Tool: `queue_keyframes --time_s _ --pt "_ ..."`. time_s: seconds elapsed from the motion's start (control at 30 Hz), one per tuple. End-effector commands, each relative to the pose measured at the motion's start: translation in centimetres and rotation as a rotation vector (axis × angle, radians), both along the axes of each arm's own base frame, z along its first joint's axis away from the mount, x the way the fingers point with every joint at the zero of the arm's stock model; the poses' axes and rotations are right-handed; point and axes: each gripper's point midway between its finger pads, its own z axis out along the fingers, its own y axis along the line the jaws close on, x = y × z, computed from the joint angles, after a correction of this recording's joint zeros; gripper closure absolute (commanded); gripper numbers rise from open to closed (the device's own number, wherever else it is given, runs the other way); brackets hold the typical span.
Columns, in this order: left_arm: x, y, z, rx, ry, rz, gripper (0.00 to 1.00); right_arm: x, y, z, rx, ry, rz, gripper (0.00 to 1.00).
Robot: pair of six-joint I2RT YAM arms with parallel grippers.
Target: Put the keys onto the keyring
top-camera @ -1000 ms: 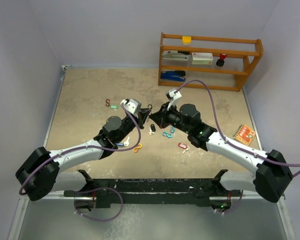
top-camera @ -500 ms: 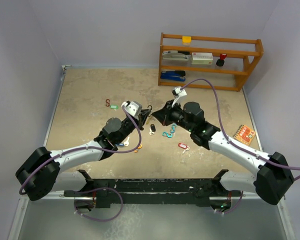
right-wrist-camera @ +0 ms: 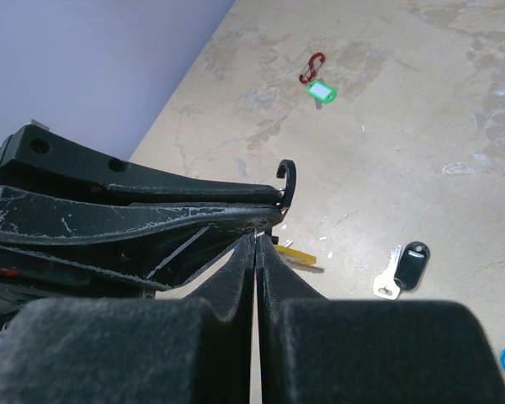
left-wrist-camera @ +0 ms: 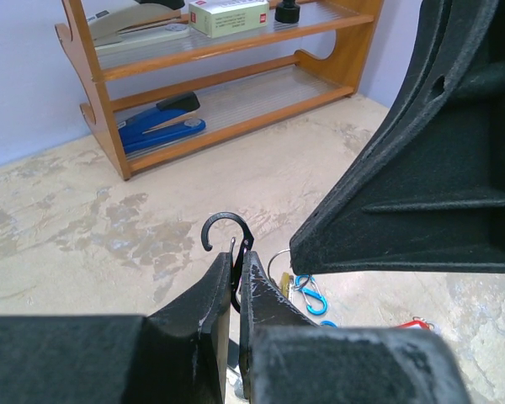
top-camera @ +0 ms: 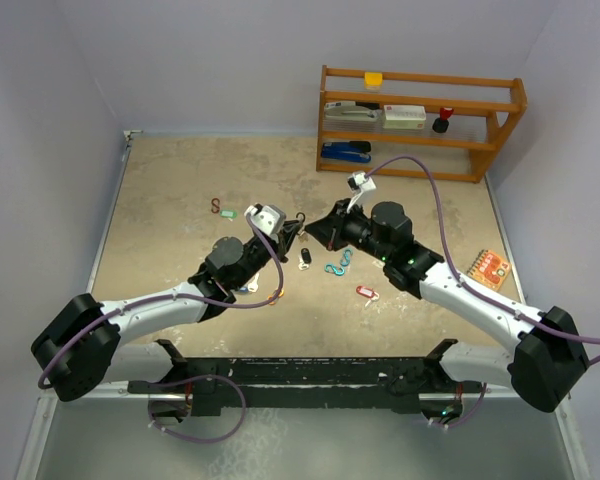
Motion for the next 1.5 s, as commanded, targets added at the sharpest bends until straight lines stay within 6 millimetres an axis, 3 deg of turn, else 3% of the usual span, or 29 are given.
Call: queue_keyframes --time_s 0.0,0.63,1.47 --pt "-0.3 0.0 2.4 -0.047 -0.065 -0.003 1.0 -0.4 0.6 2.8 0.069 -0.042 0.042 1.0" --pt "-0.9 0.4 3.3 -0.062 -0.091 -0.008 1.0 -0.5 1.0 0.6 0.045 0.041 0.047 1.0" --pt "-1.7 0.2 3.6 -0.056 -0.114 -0.052 1.0 0.3 -0.1 0.8 0.051 0.059 0.001 1.0"
